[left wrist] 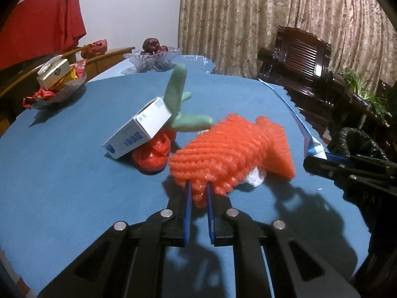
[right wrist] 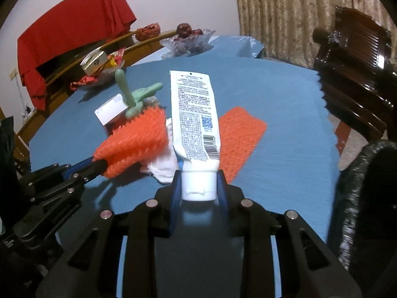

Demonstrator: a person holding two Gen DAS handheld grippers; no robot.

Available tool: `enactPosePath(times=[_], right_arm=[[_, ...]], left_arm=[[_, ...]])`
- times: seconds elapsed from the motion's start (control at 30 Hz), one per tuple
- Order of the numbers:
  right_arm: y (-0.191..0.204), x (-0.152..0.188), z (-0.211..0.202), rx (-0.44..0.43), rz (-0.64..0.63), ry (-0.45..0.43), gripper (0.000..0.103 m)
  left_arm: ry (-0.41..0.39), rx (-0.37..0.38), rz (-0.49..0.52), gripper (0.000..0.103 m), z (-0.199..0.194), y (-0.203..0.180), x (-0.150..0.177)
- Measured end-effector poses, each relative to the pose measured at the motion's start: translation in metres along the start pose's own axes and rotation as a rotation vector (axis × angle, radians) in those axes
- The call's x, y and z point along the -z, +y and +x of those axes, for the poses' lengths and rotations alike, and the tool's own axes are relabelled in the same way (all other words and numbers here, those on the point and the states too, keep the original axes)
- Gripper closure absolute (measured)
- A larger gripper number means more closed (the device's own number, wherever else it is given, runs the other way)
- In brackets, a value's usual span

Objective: Collect trash
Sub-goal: 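Grasp the orange foam net with the left tool while the right tool grasps the toothpaste tube, then carry the foam net and toothpaste tube over the bin with both tools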

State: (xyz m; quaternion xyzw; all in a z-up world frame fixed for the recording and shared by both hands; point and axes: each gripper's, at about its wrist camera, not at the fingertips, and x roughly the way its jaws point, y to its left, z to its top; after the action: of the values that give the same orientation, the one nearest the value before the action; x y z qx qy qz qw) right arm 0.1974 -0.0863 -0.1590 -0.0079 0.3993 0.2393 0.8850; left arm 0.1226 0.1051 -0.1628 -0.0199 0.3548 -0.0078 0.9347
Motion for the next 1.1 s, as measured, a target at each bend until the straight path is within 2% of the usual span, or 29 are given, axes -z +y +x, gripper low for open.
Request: enactPosePath(times=[0.23,0.67,1.1], right_arm=[[-0.011,0.004,-0.025,0.023,0.030,-0.029,0.076],[-0.029,0.007,-0.082,0.075,0.069,-0.115,0.076],[-0.081,0.029,-0.144,0.208,0.149,-0.172,0.076]], left_arm=[[-0.021,0.021,0.023,0.092,-0.021,-0.016,0.001],[-0.089,0.069,0.078,0.092,-0.045,-0.053,-0.020],[-0.133,0.207,0.148,0.092,-0.051,-0.130,-0.035]])
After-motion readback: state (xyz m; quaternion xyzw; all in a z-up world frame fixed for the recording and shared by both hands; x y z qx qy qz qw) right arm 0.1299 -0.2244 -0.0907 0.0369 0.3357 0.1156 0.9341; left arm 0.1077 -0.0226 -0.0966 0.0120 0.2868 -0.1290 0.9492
